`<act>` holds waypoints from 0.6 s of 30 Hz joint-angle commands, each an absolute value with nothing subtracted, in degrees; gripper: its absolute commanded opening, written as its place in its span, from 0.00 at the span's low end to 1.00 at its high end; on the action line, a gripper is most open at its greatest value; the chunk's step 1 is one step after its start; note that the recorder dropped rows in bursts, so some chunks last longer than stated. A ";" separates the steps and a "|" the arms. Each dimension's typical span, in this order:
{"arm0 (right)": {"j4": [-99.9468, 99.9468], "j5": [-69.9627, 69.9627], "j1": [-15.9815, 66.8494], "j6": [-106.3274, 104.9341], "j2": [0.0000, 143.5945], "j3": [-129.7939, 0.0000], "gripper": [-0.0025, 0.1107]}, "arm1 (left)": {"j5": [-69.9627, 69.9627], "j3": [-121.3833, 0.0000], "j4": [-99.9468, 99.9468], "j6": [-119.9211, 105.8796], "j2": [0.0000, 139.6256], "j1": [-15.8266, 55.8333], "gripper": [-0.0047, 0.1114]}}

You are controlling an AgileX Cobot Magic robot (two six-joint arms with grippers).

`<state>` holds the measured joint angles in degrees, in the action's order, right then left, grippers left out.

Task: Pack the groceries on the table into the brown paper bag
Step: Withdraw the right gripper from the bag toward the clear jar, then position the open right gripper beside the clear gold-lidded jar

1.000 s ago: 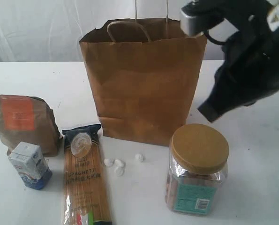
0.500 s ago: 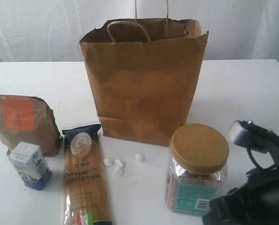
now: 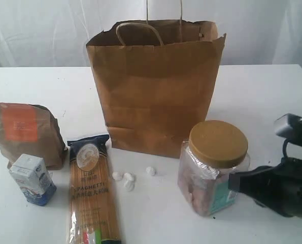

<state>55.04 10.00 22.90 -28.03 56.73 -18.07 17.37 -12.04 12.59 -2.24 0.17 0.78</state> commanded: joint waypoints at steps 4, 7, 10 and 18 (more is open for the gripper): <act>55.42 1.43 22.99 -28.23 56.69 -17.94 0.02 | 17.60 -11.78 13.44 -2.31 0.00 0.70 0.04; 52.69 8.07 22.99 -31.88 56.69 -17.94 0.02 | 17.60 -11.78 13.44 -2.31 0.00 0.70 0.04; 42.98 17.78 22.99 -39.82 56.69 -17.94 0.02 | 17.60 -11.78 13.44 -2.17 0.00 0.70 0.04; 37.97 17.94 22.99 -38.40 56.69 -17.94 0.35 | 17.60 -11.78 13.44 -2.17 0.00 0.70 0.04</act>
